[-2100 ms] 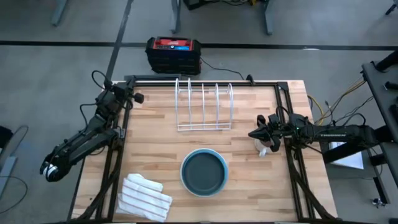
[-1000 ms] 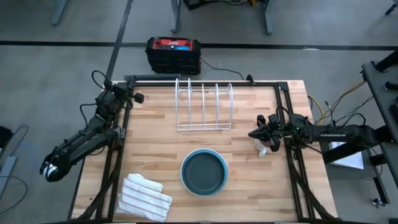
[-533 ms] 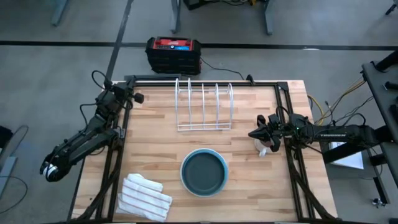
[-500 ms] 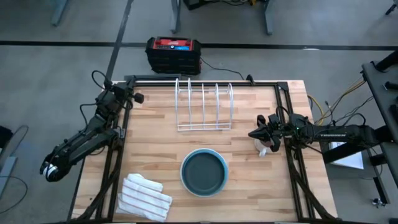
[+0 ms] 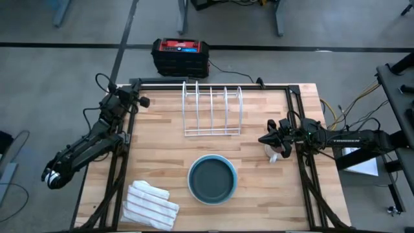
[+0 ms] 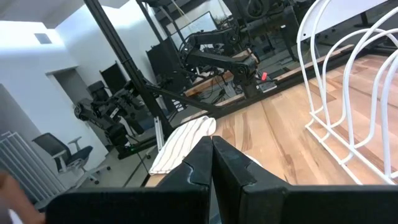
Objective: Sort dishes
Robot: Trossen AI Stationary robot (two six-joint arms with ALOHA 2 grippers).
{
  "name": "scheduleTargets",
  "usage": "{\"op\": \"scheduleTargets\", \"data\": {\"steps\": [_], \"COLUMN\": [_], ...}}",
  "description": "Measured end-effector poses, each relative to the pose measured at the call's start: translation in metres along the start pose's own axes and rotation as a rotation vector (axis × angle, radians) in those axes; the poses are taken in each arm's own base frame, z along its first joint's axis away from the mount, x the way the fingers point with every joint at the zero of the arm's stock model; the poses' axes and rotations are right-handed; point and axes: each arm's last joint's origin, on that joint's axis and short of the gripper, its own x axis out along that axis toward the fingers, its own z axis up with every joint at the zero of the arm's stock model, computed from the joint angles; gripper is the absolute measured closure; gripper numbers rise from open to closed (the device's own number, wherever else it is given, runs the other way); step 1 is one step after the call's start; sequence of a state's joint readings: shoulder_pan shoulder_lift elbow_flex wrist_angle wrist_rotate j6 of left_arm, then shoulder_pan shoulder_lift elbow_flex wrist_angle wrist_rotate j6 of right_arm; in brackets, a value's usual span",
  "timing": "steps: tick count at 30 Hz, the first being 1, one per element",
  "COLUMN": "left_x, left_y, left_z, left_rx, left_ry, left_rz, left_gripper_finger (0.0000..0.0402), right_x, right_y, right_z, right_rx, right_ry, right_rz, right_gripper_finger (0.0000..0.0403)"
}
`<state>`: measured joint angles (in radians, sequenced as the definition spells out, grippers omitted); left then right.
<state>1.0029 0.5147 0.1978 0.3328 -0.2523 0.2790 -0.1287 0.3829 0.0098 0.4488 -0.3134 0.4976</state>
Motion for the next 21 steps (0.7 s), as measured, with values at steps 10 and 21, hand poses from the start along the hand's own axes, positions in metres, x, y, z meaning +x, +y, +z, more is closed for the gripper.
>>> {"op": "scheduleTargets", "data": {"steps": [10, 21], "left_x": [0.0000, 0.0000], "left_y": [0.0000, 0.0002], "left_z": [0.0000, 0.0007], "left_rx": [0.000, -0.008], "left_ry": [0.000, -0.007], "left_rz": [0.000, 0.002], "left_gripper_finger": [0.0401, 0.0401], "right_x": [0.0000, 0.0000], "right_y": [-0.0001, 0.0005], "right_z": [0.0000, 0.0011], "right_rx": [0.000, -0.004], "right_ry": [0.000, -0.010], "right_rz": [0.000, 0.005], "right_gripper_finger": [0.0403, 0.0403]}}
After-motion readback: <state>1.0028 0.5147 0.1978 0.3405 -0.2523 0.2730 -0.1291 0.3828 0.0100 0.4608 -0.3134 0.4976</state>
